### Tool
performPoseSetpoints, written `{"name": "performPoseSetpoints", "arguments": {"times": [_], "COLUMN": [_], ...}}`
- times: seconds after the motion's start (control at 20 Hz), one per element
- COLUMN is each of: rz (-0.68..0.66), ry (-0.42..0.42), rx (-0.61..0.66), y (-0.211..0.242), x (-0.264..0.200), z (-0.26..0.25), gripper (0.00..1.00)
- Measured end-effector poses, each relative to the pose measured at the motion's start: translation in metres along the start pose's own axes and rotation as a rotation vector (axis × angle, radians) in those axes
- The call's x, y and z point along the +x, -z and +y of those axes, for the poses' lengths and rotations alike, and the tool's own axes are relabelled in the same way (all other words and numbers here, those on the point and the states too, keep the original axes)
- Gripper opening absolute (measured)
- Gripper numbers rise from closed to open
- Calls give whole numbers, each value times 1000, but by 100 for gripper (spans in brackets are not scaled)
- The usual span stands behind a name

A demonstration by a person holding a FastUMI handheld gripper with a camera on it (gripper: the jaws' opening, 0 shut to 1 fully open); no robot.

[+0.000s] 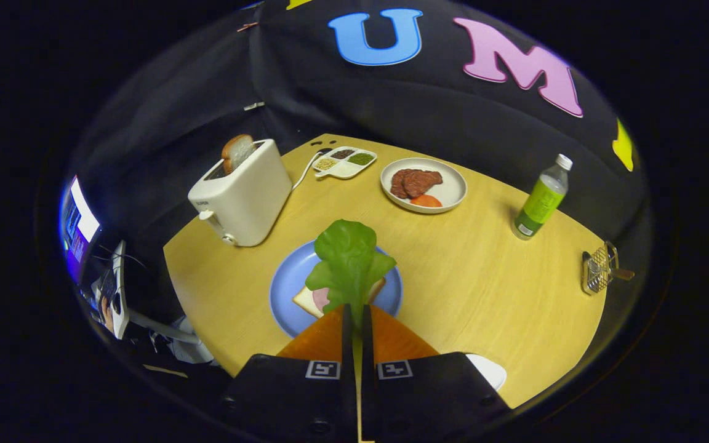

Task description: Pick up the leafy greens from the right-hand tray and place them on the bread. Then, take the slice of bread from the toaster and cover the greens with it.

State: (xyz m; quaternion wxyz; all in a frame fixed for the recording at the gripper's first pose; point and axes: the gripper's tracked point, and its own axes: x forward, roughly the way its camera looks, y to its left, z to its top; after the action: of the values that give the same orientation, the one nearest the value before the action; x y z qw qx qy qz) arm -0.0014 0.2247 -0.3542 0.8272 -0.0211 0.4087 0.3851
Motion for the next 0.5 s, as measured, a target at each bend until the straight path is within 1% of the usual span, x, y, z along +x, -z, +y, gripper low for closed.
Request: {"name": "performPoseSetpoints", "arguments": {"times": [0.15, 0.3, 0.35, 0.4, 0.5], "rz": [18, 33, 35, 35, 17], "ry": [-13, -3, -1, 12, 42], "rx": [-19, -27, -23, -17, -20], "y": [-6, -7, -8, -9, -15], "x": [20, 32, 35, 37, 38], "z": [17, 21, 22, 20, 14], "gripper": [7, 7, 8, 11, 49]}}
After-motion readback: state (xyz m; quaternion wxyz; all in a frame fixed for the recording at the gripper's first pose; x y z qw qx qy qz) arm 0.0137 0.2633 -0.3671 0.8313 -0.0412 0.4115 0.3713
